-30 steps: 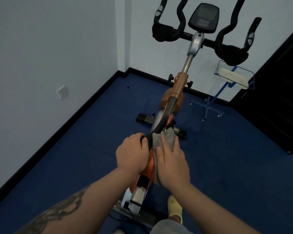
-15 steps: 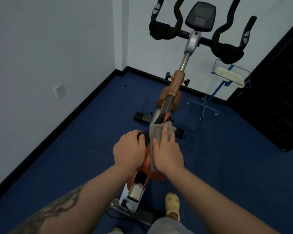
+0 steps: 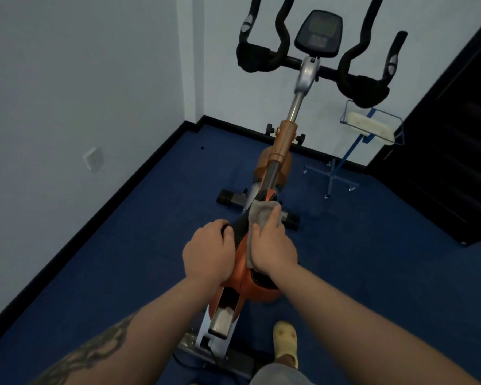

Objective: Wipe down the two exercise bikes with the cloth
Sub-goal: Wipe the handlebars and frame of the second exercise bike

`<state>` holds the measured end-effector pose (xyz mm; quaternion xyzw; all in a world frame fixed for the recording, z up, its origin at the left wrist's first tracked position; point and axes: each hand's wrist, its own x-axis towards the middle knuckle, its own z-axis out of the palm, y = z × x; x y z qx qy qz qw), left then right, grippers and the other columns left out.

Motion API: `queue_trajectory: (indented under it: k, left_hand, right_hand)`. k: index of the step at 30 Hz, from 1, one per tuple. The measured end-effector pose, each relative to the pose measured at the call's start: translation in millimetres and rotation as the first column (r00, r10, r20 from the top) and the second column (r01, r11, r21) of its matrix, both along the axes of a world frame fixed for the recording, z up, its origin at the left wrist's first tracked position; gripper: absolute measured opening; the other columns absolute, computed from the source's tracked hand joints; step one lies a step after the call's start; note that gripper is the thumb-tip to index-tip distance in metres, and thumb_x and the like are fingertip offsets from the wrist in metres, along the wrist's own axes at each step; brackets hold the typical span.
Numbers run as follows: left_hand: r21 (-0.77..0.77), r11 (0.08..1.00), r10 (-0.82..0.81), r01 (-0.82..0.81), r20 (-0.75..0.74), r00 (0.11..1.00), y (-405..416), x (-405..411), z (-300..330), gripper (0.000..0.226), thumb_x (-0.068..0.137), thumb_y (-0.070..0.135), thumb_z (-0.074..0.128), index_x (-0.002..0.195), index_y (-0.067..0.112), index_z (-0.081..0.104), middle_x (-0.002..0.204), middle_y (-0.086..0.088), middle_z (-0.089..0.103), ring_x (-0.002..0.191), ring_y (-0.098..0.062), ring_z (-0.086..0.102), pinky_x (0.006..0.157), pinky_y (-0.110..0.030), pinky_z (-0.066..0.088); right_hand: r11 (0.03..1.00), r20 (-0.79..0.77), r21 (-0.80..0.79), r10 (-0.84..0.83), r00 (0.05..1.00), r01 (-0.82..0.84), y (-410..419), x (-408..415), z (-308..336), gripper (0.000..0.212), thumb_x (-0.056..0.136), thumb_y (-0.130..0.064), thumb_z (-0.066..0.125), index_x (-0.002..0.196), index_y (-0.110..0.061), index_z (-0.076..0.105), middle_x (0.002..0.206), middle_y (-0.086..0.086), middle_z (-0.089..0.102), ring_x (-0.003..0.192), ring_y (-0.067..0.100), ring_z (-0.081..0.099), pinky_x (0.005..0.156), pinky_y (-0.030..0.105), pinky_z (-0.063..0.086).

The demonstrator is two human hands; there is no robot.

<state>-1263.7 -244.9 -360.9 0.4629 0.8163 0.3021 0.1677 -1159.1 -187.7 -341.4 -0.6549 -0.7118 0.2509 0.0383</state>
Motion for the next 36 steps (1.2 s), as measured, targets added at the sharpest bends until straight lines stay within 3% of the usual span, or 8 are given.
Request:
queue_trajectory:
  k: [7, 11, 15, 21, 25, 29, 33, 36]
  left_hand:
    - [0.007, 1.0, -0.004, 0.004, 0.001, 1.0, 0, 0, -1, 0.034, 0.1, 0.036, 0.036, 0.121, 0.026, 0.06, 0.11, 0.007, 0.064, 0.097, -0.011, 0.058, 0.079, -0.035, 0.049]
    - [-0.001, 1.0, -0.007, 0.007, 0.005, 1.0, 1, 0, 1, 0.033, 0.101, 0.036, 0.036, 0.121, 0.026, 0.06, 0.109, 0.006, 0.064, 0.096, -0.012, 0.059, 0.08, -0.038, 0.051]
    - [-0.009, 1.0, -0.003, 0.003, -0.001, 1.0, 0, 1, 0, 0.034, 0.101, 0.036, 0.036, 0.122, 0.025, 0.06, 0.111, 0.006, 0.064, 0.099, -0.013, 0.058, 0.081, -0.037, 0.05]
    - [0.011, 1.0, -0.008, 0.007, 0.018, 1.0, 0, 0, 1, 0.032, 0.101, 0.035, 0.037, 0.12, 0.025, 0.06, 0.108, 0.006, 0.064, 0.096, -0.012, 0.058, 0.081, -0.039, 0.051]
    - [0.009, 1.0, 0.004, -0.004, 0.014, 1.0, 0, 1, 1, 0.032, 0.101, 0.035, 0.037, 0.121, 0.025, 0.061, 0.108, 0.006, 0.064, 0.096, -0.012, 0.058, 0.08, -0.039, 0.051]
    - [-0.004, 1.0, 0.0, 0.0, 0.016, 1.0, -1, 1, 1, 0.033, 0.101, 0.036, 0.036, 0.121, 0.026, 0.06, 0.108, 0.006, 0.064, 0.096, -0.012, 0.058, 0.081, -0.039, 0.051]
    - [0.005, 1.0, 0.001, -0.001, 0.012, 1.0, -3, 2, 1, 0.033, 0.101, 0.036, 0.036, 0.122, 0.025, 0.06, 0.106, 0.007, 0.063, 0.094, -0.011, 0.058, 0.079, -0.038, 0.051]
    - [0.016, 1.0, 0.012, -0.013, 0.017, 1.0, 0, 1, 0, 0.032, 0.1, 0.035, 0.037, 0.12, 0.026, 0.061, 0.105, 0.007, 0.064, 0.092, -0.011, 0.058, 0.076, -0.037, 0.051]
  right_hand:
    - [0.981, -0.022, 0.167, 0.104, 0.994, -0.099, -48, 25, -7, 0.067, 0.099, -0.052, 0.019, 0.154, -0.023, -0.005, 0.152, 0.006, 0.026, 0.126, 0.023, 0.04, 0.093, 0.037, 0.042]
    - [0.995, -0.016, 0.083, 0.057, 0.998, -0.055, -21, 15, -4, 0.065, 0.101, -0.047, 0.022, 0.154, -0.02, -0.005, 0.149, 0.011, 0.035, 0.118, 0.027, 0.05, 0.084, 0.036, 0.044]
    - [0.996, -0.047, -0.035, -0.082, 0.996, 0.081, 4, 2, 0, 0.064, 0.103, -0.043, 0.021, 0.154, -0.013, -0.004, 0.15, 0.015, 0.036, 0.12, 0.033, 0.052, 0.089, 0.038, 0.044]
    - [0.977, -0.041, 0.185, 0.113, 0.993, -0.103, -47, 25, -6, 0.067, 0.099, -0.052, 0.019, 0.154, -0.022, -0.002, 0.152, 0.005, 0.027, 0.125, 0.022, 0.041, 0.092, 0.035, 0.042]
    - [0.99, -0.061, 0.112, 0.089, 0.994, -0.082, -22, 19, -6, 0.065, 0.101, -0.049, 0.022, 0.154, -0.023, -0.003, 0.147, 0.009, 0.037, 0.115, 0.025, 0.051, 0.081, 0.035, 0.043]
    - [0.996, -0.173, -0.044, -0.087, 0.981, 0.08, -1, 11, -1, 0.057, 0.102, -0.046, 0.025, 0.151, -0.02, 0.014, 0.132, 0.012, 0.055, 0.108, 0.03, 0.058, 0.077, 0.033, 0.042]
    - [0.992, -0.311, 0.022, -0.115, 0.944, 0.128, -34, 27, -9, 0.044, 0.099, -0.05, 0.03, 0.138, -0.028, 0.035, 0.124, -0.002, 0.056, 0.095, 0.013, 0.054, 0.07, 0.03, 0.038]
    - [0.987, -0.341, 0.074, -0.112, 0.933, 0.145, -54, 33, -13, 0.038, 0.097, -0.054, 0.03, 0.127, -0.032, 0.039, 0.119, -0.006, 0.053, 0.094, 0.009, 0.05, 0.07, 0.032, 0.038]
